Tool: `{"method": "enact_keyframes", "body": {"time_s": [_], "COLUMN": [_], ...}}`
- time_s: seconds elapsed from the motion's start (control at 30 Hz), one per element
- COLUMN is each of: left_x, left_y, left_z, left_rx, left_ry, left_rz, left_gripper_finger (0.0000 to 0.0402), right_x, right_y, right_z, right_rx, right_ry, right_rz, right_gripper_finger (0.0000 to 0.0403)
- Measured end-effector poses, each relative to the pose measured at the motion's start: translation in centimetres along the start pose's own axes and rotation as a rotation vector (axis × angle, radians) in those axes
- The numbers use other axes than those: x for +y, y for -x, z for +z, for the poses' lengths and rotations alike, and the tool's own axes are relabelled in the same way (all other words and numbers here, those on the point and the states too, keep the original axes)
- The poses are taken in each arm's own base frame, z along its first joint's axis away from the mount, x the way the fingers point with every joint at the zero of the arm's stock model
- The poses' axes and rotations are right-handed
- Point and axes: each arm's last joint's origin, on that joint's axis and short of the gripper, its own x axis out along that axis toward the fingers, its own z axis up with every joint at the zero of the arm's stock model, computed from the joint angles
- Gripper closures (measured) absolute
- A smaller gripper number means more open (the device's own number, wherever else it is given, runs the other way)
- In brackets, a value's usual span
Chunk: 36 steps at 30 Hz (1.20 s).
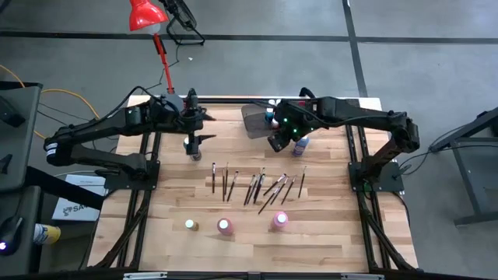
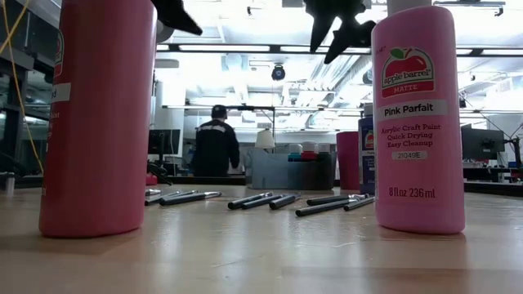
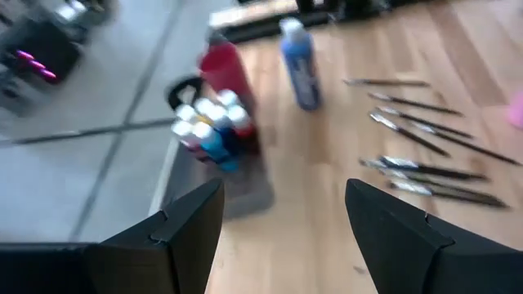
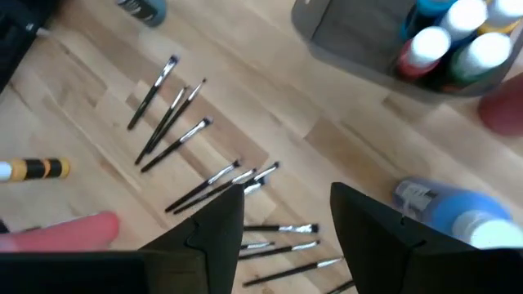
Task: Pick & Place Paint Supplies
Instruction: Put the small dark yellow paint bottle into the black bin
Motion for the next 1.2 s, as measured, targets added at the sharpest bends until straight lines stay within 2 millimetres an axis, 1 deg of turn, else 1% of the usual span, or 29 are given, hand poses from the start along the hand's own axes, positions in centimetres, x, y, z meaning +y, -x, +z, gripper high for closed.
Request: {"method": "enact_keyframes", "body": {"time_s": [0.17, 0.3, 0.47, 0.57, 0.67, 0.8, 0.93, 1.07, 1.2], "left_x": [-0.7, -2.2, -5.2, -7.3, -9.4, -11.7, -14.2, -16.8, -18.7], "left_y": [0.7, 1.1, 1.0, 1.2, 1.9, 3.2, 4.1, 4.1, 3.6], "left_z": [-1.1, -1.9, -3.0, -4.2, -6.1, -8.5, -10.2, -11.9, -13.9], "left_rx": [0.081, 0.171, 0.252, 0.284, 0.325, 0.283, 0.147, 0.083, 0.133], "left_ry": [0.018, -0.003, -0.028, -0.025, 0.002, 0.071, 0.108, 0.057, 0.0], "left_rz": [-0.125, -0.26, -0.402, -0.423, -0.403, -0.384, -0.497, -0.628, -0.672], "left_gripper_finger": [0.0151, 0.0151, 0.0151, 0.0151, 0.0151, 0.0151, 0.0151, 0.0151, 0.0151], "right_x": [1.1, 1.9, 2.9, 3.5, 4.2, 4.9, 5.4, 5.8, 6.1], "right_y": [0.1, 0.2, 0.4, 0.6, 0.8, 1.0, 1.1, 1.3, 1.4], "right_z": [-1.4, -2.5, -3.7, -4.5, -5.4, -6.5, -7.3, -8.0, -8.5], "right_rx": [-0.006, -0.012, -0.062, -0.093, -0.104, -0.11, -0.101, -0.093, -0.087], "right_ry": [0.002, 0.022, 0.026, 0.055, 0.095, 0.159, 0.239, 0.296, 0.348], "right_rz": [-0.031, -0.055, -0.082, -0.095, -0.095, -0.093, -0.084, -0.074, -0.066], "right_gripper_finger": [0.0227, 0.0227, 0.0227, 0.0227, 0.0227, 0.0227, 0.0227, 0.0227, 0.0227]}}
